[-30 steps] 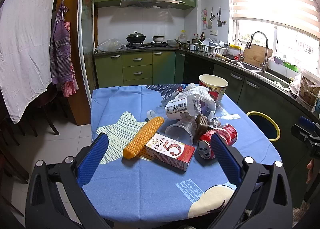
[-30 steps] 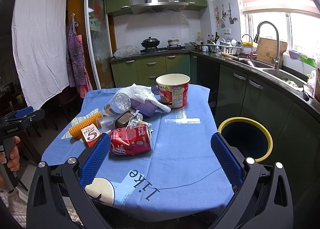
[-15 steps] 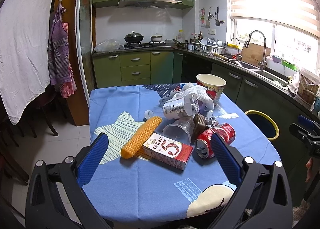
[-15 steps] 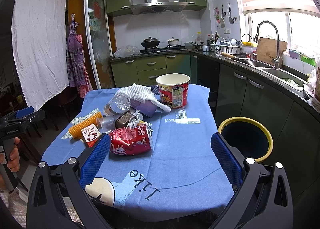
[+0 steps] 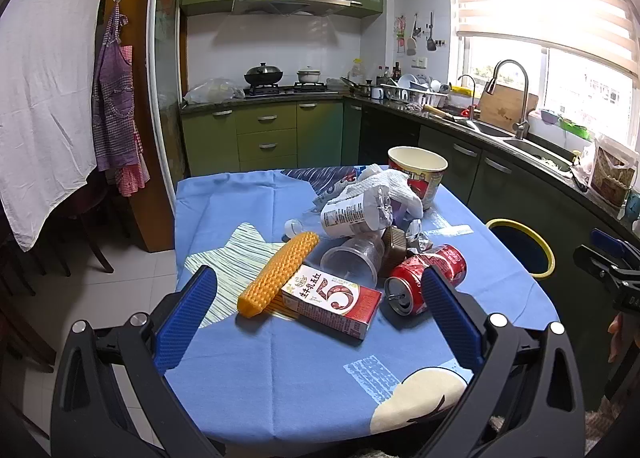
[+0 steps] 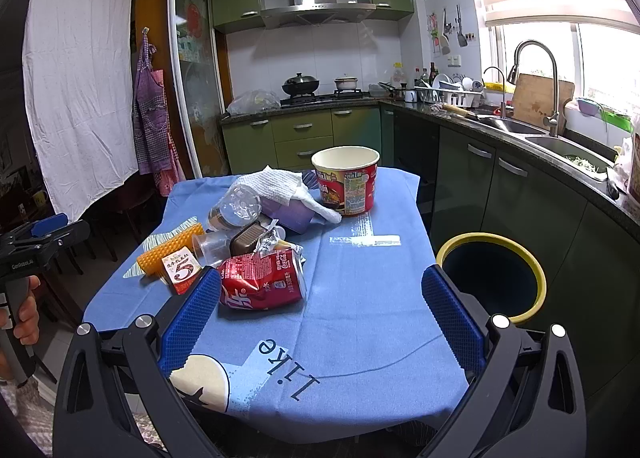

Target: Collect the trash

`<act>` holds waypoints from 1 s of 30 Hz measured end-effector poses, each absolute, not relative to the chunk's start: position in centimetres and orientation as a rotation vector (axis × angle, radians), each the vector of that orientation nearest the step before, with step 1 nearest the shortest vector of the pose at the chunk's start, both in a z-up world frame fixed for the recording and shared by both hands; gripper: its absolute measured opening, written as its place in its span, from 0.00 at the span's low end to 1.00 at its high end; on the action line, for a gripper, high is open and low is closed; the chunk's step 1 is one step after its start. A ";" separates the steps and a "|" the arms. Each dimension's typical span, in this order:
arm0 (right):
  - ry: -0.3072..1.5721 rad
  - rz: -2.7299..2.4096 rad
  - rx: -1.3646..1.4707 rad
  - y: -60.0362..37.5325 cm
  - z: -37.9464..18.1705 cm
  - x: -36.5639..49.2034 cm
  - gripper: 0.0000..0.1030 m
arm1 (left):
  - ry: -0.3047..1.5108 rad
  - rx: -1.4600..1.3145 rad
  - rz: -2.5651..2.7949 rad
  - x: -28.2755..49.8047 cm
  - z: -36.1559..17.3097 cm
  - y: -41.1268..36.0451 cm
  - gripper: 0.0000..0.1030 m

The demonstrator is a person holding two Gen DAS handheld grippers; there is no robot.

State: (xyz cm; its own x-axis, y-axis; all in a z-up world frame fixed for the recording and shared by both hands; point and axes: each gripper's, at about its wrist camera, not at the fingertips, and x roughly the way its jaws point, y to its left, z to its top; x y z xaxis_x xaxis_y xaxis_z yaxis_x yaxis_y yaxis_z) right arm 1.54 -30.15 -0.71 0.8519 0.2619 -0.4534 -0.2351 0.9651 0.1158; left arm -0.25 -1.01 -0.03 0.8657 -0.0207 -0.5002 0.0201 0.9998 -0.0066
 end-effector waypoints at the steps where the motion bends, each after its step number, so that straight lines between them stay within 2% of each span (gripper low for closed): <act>1: 0.485 0.262 0.057 -30.1 -0.7 1.5 0.96 | 0.524 -0.001 -0.022 -0.2 0.0 -1.0 0.94; 30: 0.488 0.261 0.059 -30.1 -0.9 1.6 0.96 | 0.531 0.001 -0.040 -0.3 -0.4 -1.5 0.94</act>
State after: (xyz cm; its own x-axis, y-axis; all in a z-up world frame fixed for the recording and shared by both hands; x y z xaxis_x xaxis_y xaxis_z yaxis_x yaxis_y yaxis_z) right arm 1.65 -30.13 -0.95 0.8506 0.2618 -0.4561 -0.2338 0.9651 0.1179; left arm -0.31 -1.48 -0.41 0.8616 -0.0375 -0.5063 0.0379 0.9992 -0.0096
